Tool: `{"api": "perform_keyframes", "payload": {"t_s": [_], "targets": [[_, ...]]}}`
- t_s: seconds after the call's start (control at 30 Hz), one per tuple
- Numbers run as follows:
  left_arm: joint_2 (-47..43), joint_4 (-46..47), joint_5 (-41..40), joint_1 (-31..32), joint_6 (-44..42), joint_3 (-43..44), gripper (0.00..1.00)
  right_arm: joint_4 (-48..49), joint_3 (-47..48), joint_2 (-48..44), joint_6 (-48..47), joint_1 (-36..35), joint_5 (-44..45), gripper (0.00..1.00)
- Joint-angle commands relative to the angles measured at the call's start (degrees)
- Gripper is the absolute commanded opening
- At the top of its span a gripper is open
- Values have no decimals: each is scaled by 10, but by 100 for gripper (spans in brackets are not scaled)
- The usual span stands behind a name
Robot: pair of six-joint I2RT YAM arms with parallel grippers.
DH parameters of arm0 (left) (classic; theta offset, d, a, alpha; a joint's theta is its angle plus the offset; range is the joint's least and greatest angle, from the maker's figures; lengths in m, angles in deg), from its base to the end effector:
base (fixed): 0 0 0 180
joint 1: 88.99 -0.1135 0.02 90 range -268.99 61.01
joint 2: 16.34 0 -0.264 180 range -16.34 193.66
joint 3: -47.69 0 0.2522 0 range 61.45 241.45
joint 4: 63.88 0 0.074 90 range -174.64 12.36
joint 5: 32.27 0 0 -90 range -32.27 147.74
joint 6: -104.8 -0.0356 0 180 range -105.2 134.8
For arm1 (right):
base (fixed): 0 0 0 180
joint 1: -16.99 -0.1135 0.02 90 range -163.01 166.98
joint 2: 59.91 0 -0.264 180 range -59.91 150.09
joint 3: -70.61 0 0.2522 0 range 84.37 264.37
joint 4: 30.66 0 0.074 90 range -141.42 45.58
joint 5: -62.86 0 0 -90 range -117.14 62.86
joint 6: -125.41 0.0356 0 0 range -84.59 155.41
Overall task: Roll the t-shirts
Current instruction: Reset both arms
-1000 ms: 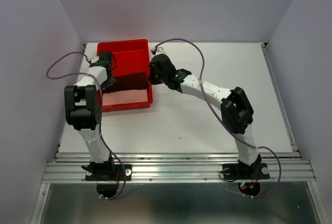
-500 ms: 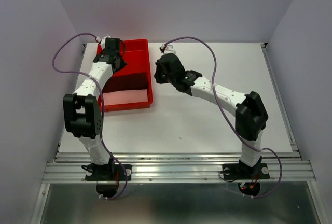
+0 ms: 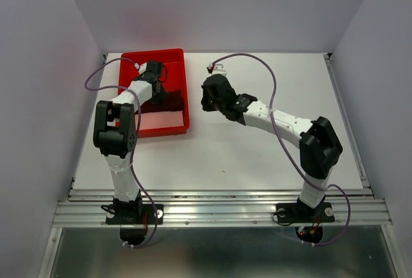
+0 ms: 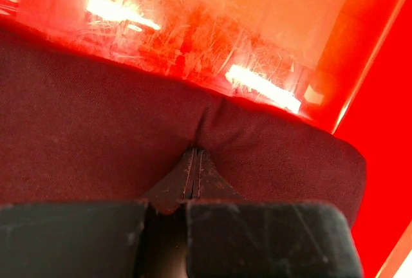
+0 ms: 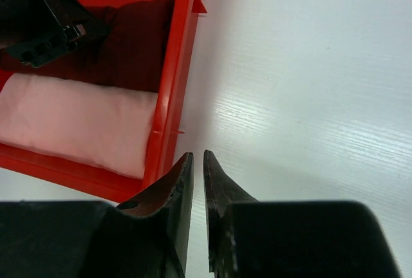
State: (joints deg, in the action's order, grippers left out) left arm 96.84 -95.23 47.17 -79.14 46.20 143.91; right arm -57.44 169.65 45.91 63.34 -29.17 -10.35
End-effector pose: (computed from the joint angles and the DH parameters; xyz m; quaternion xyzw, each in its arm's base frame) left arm 0.4323 -0.0684 0.2012 -0.2061 0.9081 -0.0443 0.3619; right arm 0.3070 0.3048 0.2780 -0.0699 0.8716 0.1791 0.4509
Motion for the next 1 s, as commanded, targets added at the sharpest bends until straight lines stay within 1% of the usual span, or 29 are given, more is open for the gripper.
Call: {"api": "perform_keyframes", "payload": {"t_s": [0.0, 0.1, 0.17, 0.2, 0.23, 0.27, 0.3, 0.37, 0.4, 0.43, 0.47, 0.57, 0.6, 0.63, 0.7, 0.73, 0.77, 0.8, 0.9, 0.97], "targets": [[-46, -57, -27, 11, -1, 18, 0, 23, -9, -62, 5, 3, 30, 18], [-96, -73, -34, 16, -10, 50, 0, 22, -23, -85, 3, 3, 43, 19], [-124, -79, -38, 18, -15, 58, 0, 20, -33, -99, 1, 3, 57, 22], [-152, -84, -38, 19, -20, 61, 0, 14, -48, -118, 0, 8, 63, 29], [-167, -86, -38, 21, -26, 61, 0, 11, -57, -118, 0, 8, 71, 34], [-181, -87, -37, 25, -31, 59, 0, 7, -68, -139, 1, 8, 83, 40], [-212, -85, -38, 27, -39, 47, 0, -1, -91, -150, 4, 13, 89, 61], [-247, -77, -20, 30, -46, 27, 2, -11, -119, -189, 9, 19, 107, 81], [-282, -67, -11, 31, -53, 15, 7, -29, -145, -202, 19, 26, 114, 95], [-300, -60, 4, 32, -57, -12, 10, -39, -158, -216, 24, 33, 122, 99], [-317, -54, 12, 34, -61, -25, 13, -50, -171, -231, 29, 33, 142, 100], [-399, -47, 37, 41, -66, -75, 31, -103, -229, -293, 64, 46, 189, 100], [-413, -46, 46, 49, -64, -96, 45, -131, -245, -330, 85, 52, 200, 100], [-429, -42, 69, 53, -58, -106, 52, -144, -277, -349, 96, 52, 211, 100], [-472, -22, 94, 63, -51, -127, 63, -186, -305, -387, 122, 52, 238, 100], [-487, -13, 103, 77, -47, -148, 67, -200, -317, -424, 143, 52, 242, 100], [-500, -5, 124, 83, -41, -158, 68, -213, -336, -441, 153, 52, 249, 100], [-523, 9, 131, 96, -40, -174, 72, -245, -344, -473, 178, 52, 252, 100], [-555, 17, 128, 112, -42, -188, 74, -307, -368, -511, 214, 52, 267, 100], [-566, 17, 122, 123, -44, -200, 74, -332, -382, -545, 240, 52, 273, 100]]}}
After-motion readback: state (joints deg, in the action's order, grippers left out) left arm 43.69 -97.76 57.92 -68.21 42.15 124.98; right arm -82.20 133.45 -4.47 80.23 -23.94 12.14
